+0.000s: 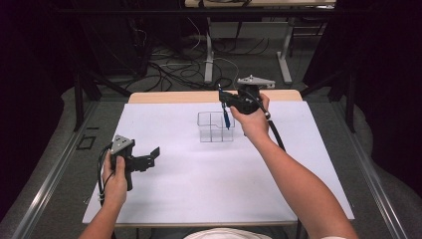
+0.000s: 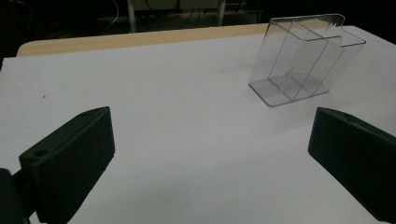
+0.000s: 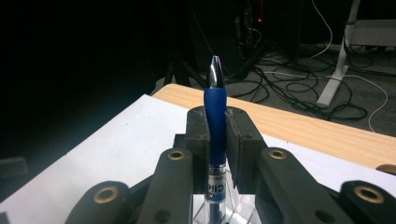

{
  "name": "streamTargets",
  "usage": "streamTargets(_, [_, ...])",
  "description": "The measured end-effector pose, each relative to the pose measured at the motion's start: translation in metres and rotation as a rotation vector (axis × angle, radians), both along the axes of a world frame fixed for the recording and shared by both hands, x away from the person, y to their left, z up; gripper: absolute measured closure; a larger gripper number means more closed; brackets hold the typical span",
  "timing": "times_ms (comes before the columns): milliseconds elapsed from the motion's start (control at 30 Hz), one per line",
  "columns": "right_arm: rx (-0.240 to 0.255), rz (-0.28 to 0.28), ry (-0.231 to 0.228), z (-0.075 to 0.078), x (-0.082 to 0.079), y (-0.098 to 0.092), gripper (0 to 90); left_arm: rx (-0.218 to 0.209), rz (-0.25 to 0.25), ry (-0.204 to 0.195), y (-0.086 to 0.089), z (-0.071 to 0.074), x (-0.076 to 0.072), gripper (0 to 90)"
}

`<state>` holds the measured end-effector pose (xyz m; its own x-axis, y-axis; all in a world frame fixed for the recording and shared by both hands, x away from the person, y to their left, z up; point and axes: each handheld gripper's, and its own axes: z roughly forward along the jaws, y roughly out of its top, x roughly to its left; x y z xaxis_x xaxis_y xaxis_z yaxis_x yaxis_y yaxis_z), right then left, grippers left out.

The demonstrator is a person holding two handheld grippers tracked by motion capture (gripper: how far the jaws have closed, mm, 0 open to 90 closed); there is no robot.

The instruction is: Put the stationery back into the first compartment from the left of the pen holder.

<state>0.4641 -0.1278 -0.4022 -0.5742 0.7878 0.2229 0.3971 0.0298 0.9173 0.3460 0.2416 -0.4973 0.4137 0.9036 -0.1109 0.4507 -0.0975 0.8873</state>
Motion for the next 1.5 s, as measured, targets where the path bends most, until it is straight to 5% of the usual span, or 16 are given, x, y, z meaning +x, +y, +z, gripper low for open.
streamTargets(700, [0.007, -0.066, -0.029, -0.009, 0.028, 0.021, 79.8, -0.014, 0.029, 0.001, 0.008, -0.001, -0.008, 0.3])
streamTargets(1500, [0.001, -0.061, -0.074, -0.025, 0.043, 0.058, 79.8, -0.031, 0.033, 0.006, 0.009, -0.001, -0.010, 0.3])
